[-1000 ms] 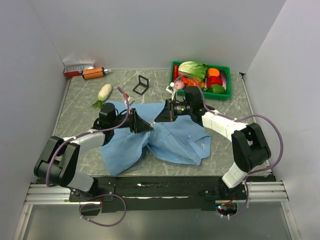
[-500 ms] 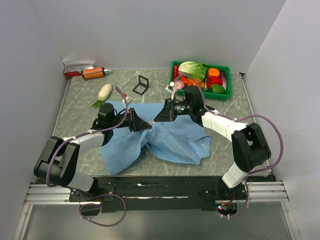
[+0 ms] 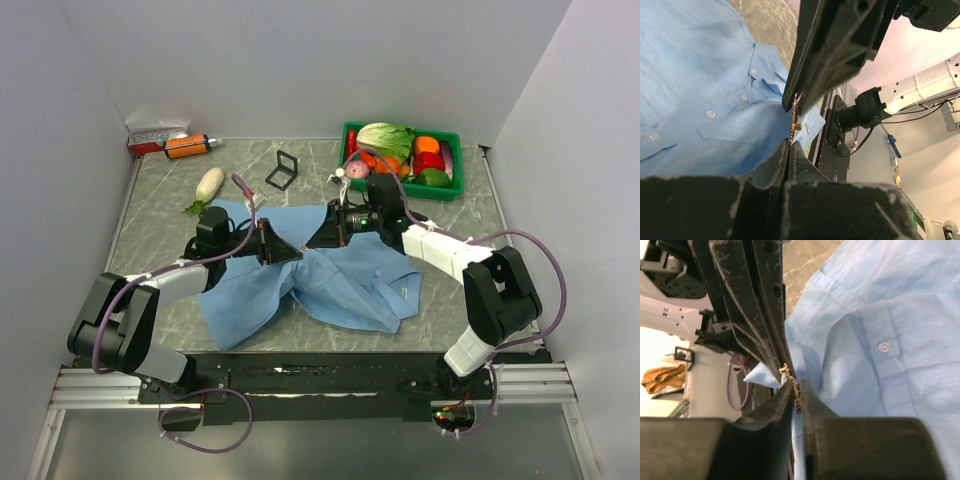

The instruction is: Remove the brooch from the garment

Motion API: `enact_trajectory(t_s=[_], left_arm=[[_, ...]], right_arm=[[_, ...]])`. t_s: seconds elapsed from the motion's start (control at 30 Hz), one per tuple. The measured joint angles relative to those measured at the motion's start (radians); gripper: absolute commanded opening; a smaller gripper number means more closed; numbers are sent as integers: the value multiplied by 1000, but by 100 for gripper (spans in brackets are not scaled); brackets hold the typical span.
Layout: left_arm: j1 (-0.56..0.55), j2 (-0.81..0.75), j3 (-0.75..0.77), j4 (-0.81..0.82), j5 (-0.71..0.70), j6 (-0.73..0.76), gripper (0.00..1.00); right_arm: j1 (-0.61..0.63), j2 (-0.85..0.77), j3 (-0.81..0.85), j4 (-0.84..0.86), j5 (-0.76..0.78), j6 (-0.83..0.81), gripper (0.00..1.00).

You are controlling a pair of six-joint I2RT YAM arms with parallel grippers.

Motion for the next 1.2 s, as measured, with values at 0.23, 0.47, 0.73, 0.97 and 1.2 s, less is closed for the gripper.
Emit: enact_trajectory(t_s=[0.23, 0.47, 0.73, 0.97, 1.2], left_arm=[[0, -22, -3, -3, 3, 24, 1], [0, -32, -15, -6, 4, 35, 1], [0, -45, -15, -40, 19, 84, 1], [0, -54, -15, -51, 21, 98, 1], [0, -64, -15, -55, 26, 103, 1]], right_arm=[[13, -10, 0, -59, -46, -63, 50], [14, -42, 0, -105, -79, -126, 50], [11, -70, 5, -154, -47, -196, 45], [11, -68, 55, -180, -29, -243, 42], [19, -56, 89, -190, -31, -286, 38]])
